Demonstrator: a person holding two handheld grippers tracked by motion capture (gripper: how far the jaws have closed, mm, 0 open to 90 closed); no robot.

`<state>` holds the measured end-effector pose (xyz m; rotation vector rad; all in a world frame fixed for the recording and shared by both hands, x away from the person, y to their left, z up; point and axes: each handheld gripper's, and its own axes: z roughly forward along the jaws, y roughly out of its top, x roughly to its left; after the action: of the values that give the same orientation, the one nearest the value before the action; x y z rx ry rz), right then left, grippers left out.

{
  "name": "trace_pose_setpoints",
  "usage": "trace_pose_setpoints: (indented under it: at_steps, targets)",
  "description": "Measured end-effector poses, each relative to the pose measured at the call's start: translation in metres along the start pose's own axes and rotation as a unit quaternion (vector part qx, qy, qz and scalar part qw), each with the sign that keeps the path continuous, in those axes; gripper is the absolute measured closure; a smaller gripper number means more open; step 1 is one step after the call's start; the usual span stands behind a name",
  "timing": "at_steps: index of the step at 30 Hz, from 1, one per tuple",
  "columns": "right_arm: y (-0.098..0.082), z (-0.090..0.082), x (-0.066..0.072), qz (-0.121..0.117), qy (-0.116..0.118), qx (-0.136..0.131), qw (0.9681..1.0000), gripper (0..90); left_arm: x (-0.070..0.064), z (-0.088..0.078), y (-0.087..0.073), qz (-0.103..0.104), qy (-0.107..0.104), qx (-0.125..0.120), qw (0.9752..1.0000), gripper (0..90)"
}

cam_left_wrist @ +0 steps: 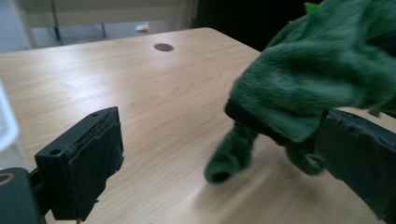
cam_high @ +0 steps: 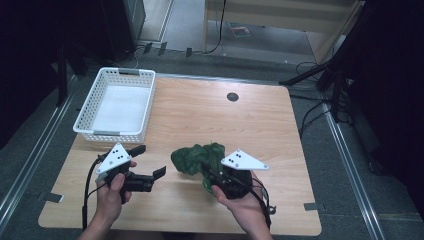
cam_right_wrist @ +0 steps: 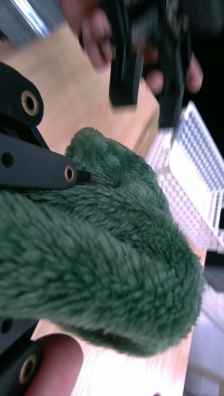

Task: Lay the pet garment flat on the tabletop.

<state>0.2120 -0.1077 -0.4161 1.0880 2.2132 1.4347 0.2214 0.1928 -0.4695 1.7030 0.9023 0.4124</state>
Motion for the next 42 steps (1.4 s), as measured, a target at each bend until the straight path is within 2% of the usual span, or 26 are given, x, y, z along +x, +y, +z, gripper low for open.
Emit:
trace_pose_setpoints:
  at_steps: [3,6,7,8,9,10,11,12,15,17,20,21,24,26,28,29,30,31,32,34,36,37,38,39,40,42]
  targets:
    - [-0.001,-0.003,0.005,-0.004,0.013,0.004,0.9999,79.5,-0.003,0.002,-0.006,0.001,-0.005,0.004,1.0,5.0]
    - [-0.015,0.024,-0.008,0.01,0.011,0.032,0.9994,64.0,-0.002,0.011,-0.017,0.0,-0.008,0.023,0.9997,6.3]
    - [-0.015,0.024,-0.008,0.01,0.011,0.032,0.9994,64.0,-0.001,0.015,-0.021,-0.002,-0.007,0.029,0.9995,6.3]
    - [-0.025,0.041,-0.025,0.038,0.009,0.037,0.9986,44.3,0.001,0.023,-0.028,-0.008,-0.005,0.043,0.999,6.3]
    - [-0.025,0.041,-0.025,0.038,0.009,0.037,0.9986,44.3,0.001,0.023,-0.028,-0.008,-0.005,0.043,0.999,6.3]
    - [-0.029,0.046,-0.035,0.06,0.004,0.038,0.9974,37.3,0.001,0.026,-0.032,-0.009,-0.002,0.05,0.9987,6.3]
    - [-0.03,0.046,-0.043,0.08,0.002,0.035,0.9962,33.6,0.001,0.03,-0.035,-0.006,0.005,0.06,0.9982,6.3]
    - [-0.027,0.038,-0.054,0.079,-0.018,0.016,0.9966,28.2,0.001,0.035,-0.038,-0.005,0.018,0.072,0.9972,7.2]
    - [-0.022,0.019,-0.064,0.082,-0.025,-0.013,0.9963,26.4,0.001,0.046,-0.041,-0.008,0.023,0.091,0.9955,8.2]
    - [-0.025,0.012,-0.067,0.063,-0.036,-0.013,0.9972,27.9,0.001,0.049,-0.042,-0.006,0.024,0.098,0.9949,8.2]
    - [-0.034,0.008,-0.068,0.058,-0.019,-0.002,0.9982,31.8,-0.002,0.06,-0.045,0.004,0.028,0.117,0.9928,13.6]
    - [-0.046,0.009,-0.062,0.051,-0.01,0.008,0.9986,35.8,-0.005,0.067,-0.047,0.013,0.024,0.134,0.9906,14.6]
    - [-0.058,0.012,-0.053,0.047,-0.002,0.023,0.9986,35.7,-0.007,0.074,-0.051,0.013,0.017,0.147,0.9889,16.4]
    - [-0.076,0.023,-0.039,0.033,-0.01,0.062,0.9975,29.5,-0.009,0.079,-0.056,0.012,0.012,0.158,0.9873,26.3]
    - [-0.084,0.03,-0.033,0.024,-0.044,0.077,0.9958,43.2,-0.008,0.079,-0.058,0.013,0.007,0.155,0.9878,36.7]
    - [-0.084,0.03,-0.033,0.024,-0.044,0.077,0.9958,43.2,-0.008,0.079,-0.058,0.013,0.007,0.155,0.9878,41.3]
    - [-0.085,0.032,-0.032,0.02,-0.056,0.074,0.9955,68.2,-0.007,0.077,-0.058,0.01,0.001,0.151,0.9885,44.5]
    - [-0.085,0.032,-0.032,0.02,-0.056,0.074,0.9955,68.2,-0.007,0.077,-0.058,0.01,0.001,0.151,0.9885,48.9]
    - [-0.078,0.032,-0.034,0.027,-0.028,0.06,0.9975,82.1,-0.006,0.074,-0.057,0.009,-0.001,0.144,0.9895,53.2]
    - [-0.064,0.034,-0.035,0.015,0.009,0.05,0.9986,84.5,-0.004,0.071,-0.056,0.003,-0.003,0.141,0.99,62.2]
    - [-0.042,0.04,-0.036,0.002,0.022,0.035,0.9991,85.1,-0.003,0.07,-0.056,0.004,-0.002,0.14,0.9901,62.5]
    - [-0.042,0.04,-0.036,0.002,0.022,0.035,0.9991,85.1,-0.002,0.069,-0.055,0.0,-0.001,0.141,0.9901,62.5]
    - [-0.012,0.05,-0.041,0.012,0.036,0.015,0.9992,85.2,0.002,0.067,-0.054,-0.01,0.003,0.138,0.9903,61.1]
    - [-0.012,0.05,-0.041,0.012,0.036,0.015,0.9992,85.2,0.002,0.067,-0.054,-0.01,0.003,0.138,0.9903,59.6]
    - [0.02,0.068,-0.055,0.045,0.042,0.0,0.9981,80.5,0.006,0.066,-0.054,-0.027,0.009,0.135,0.9905,57.3]
    - [0.045,0.086,-0.078,0.104,0.019,-0.021,0.9942,59.5,0.009,0.066,-0.053,-0.033,0.013,0.132,0.9905,52.0]
